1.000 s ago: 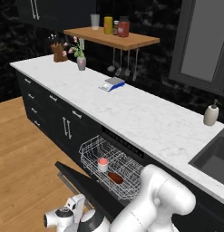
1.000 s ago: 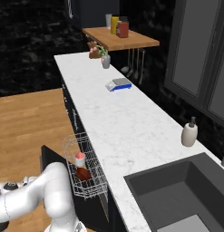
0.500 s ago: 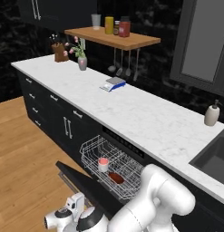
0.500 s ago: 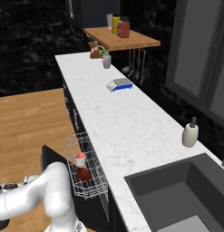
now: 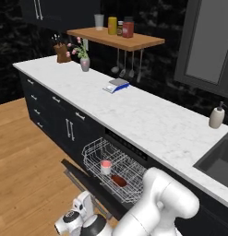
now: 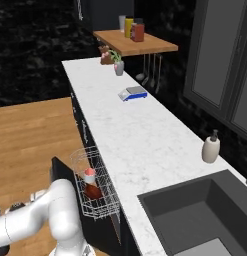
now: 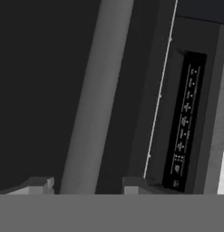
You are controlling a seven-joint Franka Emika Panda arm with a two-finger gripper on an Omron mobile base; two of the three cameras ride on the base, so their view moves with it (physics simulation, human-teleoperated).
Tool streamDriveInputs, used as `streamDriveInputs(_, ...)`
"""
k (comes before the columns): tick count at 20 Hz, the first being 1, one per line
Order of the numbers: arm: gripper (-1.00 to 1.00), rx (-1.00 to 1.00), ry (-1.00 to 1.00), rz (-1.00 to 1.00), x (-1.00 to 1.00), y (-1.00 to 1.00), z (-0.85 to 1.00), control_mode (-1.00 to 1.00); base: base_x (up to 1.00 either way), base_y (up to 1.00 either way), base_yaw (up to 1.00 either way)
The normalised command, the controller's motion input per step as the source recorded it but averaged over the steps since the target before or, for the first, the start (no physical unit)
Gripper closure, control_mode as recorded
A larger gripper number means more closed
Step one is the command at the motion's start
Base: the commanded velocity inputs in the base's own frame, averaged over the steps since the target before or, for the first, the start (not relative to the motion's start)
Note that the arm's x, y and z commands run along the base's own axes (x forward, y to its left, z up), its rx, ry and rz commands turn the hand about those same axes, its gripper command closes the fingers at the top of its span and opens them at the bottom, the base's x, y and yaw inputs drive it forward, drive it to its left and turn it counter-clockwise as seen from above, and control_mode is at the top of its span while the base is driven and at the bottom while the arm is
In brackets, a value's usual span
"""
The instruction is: Pick up the cup and bowl from the counter, place them in the dishwasher, and close the dishwasher door.
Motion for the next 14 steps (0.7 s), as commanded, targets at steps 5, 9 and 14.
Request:
streamDriveInputs(5, -1.00, -0.53, -0.32, -0.30, 0.84, -0.40, -0.51, -1.00, 0.00, 0.00, 0.00)
streamDriveInputs(9, -1.00, -0.52, -0.25, -0.35, 0.80, -0.41, -0.62, -1.00, 0.00, 0.00, 0.00)
streamDriveInputs(14, -1.00, -0.52, -0.23, -0.36, 0.74, -0.48, -0.79, -1.00, 0.00, 0.00, 0.00)
